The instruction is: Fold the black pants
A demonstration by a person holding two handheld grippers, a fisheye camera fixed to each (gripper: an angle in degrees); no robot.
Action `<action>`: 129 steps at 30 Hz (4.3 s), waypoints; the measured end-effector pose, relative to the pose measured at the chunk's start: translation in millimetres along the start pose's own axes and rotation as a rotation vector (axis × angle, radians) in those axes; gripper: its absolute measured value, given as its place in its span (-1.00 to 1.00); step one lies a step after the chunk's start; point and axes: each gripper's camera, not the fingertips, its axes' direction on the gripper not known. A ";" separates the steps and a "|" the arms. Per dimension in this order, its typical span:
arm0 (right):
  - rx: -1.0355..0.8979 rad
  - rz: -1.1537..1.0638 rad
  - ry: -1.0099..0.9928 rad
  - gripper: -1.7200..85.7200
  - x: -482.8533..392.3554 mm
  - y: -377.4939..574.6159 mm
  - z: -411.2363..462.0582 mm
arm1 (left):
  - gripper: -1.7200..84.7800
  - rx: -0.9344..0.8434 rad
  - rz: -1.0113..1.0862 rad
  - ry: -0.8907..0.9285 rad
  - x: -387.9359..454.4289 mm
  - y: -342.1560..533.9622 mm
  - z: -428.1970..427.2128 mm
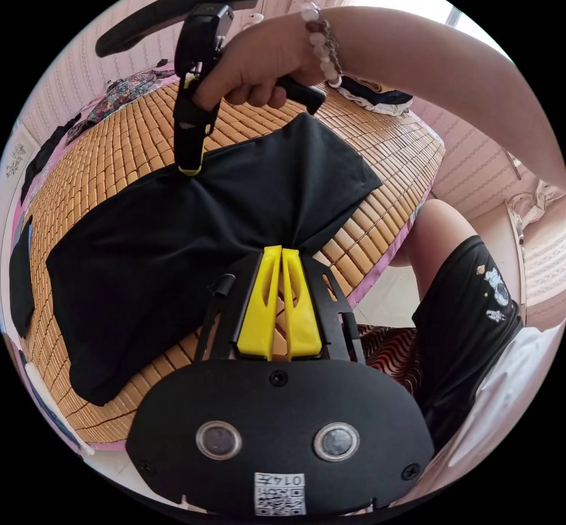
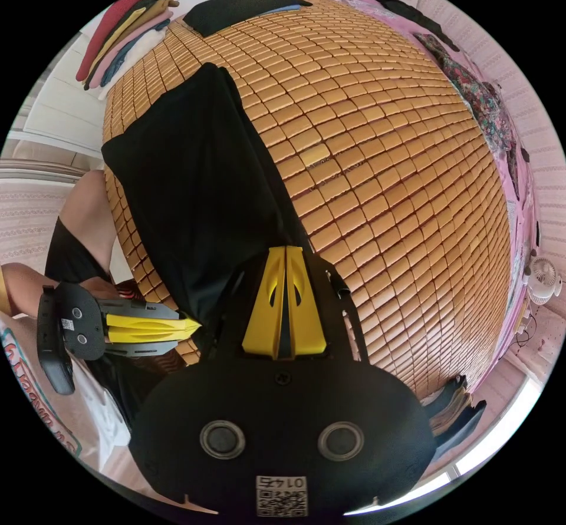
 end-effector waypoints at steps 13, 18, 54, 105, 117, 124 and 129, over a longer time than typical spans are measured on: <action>0.477 0.572 -0.189 -0.86 55.3 223.6 -13.3 | -0.97 0.191 -0.282 0.100 -74.5 36.4 -51.8; 0.383 0.896 -0.270 -0.80 63.5 348.4 12.9 | -0.84 0.190 -0.610 -0.161 -143.6 79.7 -76.3; 0.521 0.198 -0.487 -0.84 -75.2 240.8 -9.5 | -0.86 0.163 -0.647 0.136 -171.9 95.5 -53.8; 0.426 0.552 -0.135 -0.88 68.0 166.0 38.0 | -0.92 0.023 0.143 0.239 1.1 -37.6 31.3; 0.521 0.678 -0.259 -0.73 30.2 236.8 64.3 | -0.67 0.261 -0.438 -0.112 -124.1 64.8 -33.1; 0.458 0.636 -0.305 -0.86 31.3 219.8 61.9 | -0.68 0.195 -0.499 -0.036 -136.2 71.5 -6.6; 0.468 0.501 -0.257 -0.89 18.7 206.3 34.9 | -0.82 0.162 -0.582 0.154 -151.1 83.3 -10.0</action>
